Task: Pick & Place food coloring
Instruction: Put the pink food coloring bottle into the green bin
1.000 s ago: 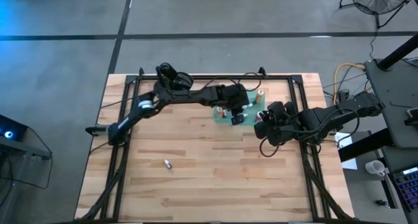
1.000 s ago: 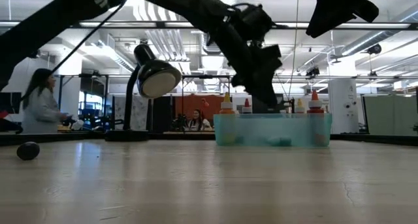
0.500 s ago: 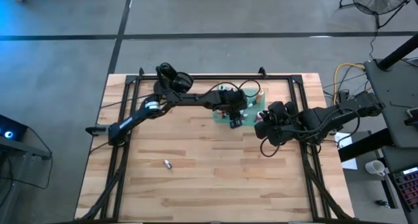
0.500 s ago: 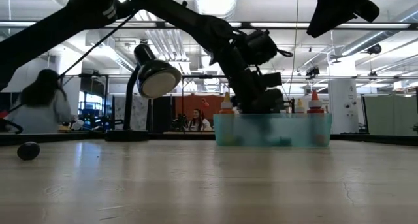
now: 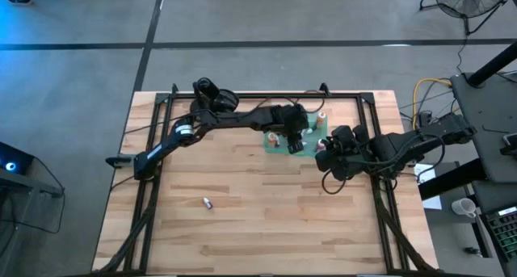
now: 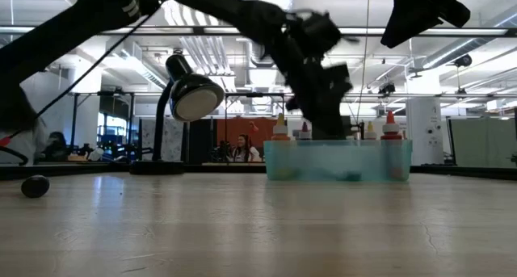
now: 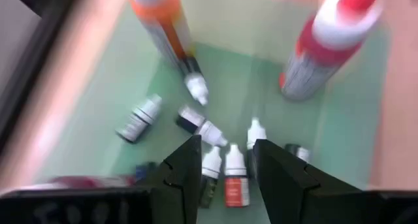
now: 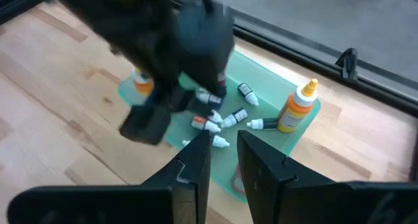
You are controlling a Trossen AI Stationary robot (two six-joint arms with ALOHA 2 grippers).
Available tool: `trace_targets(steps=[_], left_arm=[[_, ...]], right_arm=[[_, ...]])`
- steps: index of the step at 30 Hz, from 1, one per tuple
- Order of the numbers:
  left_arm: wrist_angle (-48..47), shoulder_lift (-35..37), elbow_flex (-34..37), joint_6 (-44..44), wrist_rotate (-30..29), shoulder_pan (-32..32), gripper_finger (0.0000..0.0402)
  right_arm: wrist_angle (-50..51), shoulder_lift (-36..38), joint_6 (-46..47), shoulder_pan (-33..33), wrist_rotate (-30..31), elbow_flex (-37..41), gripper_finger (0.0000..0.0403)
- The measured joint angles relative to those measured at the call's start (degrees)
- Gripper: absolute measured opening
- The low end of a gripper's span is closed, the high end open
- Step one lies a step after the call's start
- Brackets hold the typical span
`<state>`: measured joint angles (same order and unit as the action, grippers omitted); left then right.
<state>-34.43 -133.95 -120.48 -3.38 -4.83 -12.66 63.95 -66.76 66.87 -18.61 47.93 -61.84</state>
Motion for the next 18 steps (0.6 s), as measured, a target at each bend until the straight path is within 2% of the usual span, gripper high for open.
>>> trace_targets(steps=[7, 11, 13, 15, 18], left_arm=[[-9.0, 5.4, -7.1, -3.4, -0.9, 0.5, 0.0112], [-18.6, 11.4, -5.9, -11.0, 2.6, 0.9, 0.0113], [-24.2, 14.5, -2.8, -14.8, 5.9, 1.1, 0.0113], [-23.1, 18.8, 3.2, -16.3, 9.2, 1.2, 0.0113], [-21.4, 25.9, 14.0, -16.5, 10.4, 1.9, 0.0113]], right_arm=[[0.6, 0.0, 0.0, 0.0, 0.3, 0.1, 0.0068], [0.6, -0.1, -0.3, 0.0, 0.7, 0.3, 0.0068], [0.6, -0.2, -1.1, 0.0, 1.0, 0.4, 0.0068], [0.4, -0.2, -2.4, 0.0, 1.2, 0.5, 0.0068], [0.2, -0.2, -4.3, 0.1, 1.4, 0.7, 0.0068]])
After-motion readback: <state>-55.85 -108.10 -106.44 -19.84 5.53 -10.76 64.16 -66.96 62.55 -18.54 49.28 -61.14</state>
